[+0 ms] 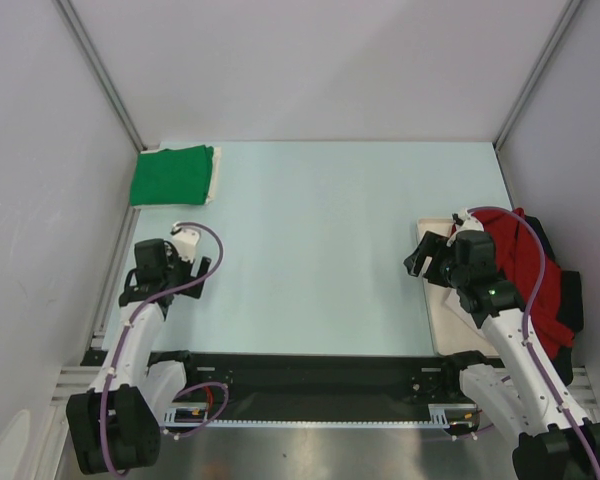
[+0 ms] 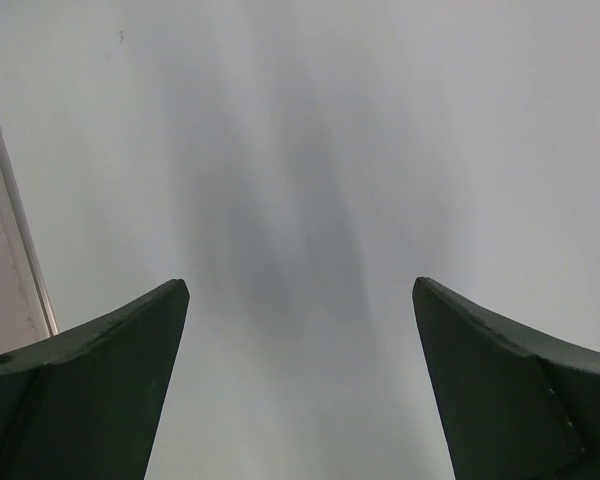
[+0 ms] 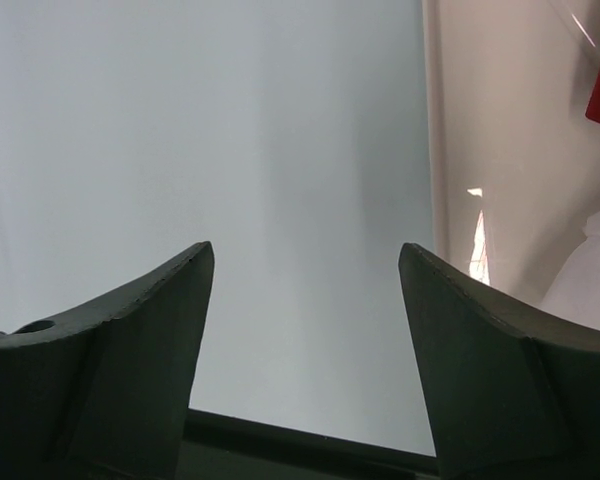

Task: Fold and stack the t-shirts
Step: Neatly place the folded tshirt to the corner

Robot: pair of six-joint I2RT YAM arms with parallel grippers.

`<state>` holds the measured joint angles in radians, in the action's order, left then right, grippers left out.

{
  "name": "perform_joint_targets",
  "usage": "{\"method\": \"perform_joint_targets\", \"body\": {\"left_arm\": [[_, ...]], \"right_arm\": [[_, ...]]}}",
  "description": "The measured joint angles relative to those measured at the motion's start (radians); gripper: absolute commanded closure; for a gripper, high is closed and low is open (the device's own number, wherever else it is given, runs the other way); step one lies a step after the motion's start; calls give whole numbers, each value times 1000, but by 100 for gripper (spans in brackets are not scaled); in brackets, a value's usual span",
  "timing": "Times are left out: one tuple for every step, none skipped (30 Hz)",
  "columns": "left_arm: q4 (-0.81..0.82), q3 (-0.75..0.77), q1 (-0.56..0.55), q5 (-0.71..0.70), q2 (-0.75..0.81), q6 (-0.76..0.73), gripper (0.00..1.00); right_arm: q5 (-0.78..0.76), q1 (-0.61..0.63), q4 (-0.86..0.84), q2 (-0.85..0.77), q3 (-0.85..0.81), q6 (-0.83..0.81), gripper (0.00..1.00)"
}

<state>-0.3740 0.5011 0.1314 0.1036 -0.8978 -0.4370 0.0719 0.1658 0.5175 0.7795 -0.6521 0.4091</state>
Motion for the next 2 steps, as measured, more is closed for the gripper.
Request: {"method": "perform_joint_targets", "body": {"left_arm": [[2,-3,0,-5,0,0,0],[4,-6,0,-10,0,0,0]], "right_arm": [[0,0,0,0,0,0,20],[0,0,0,0,0,0,20]]}}
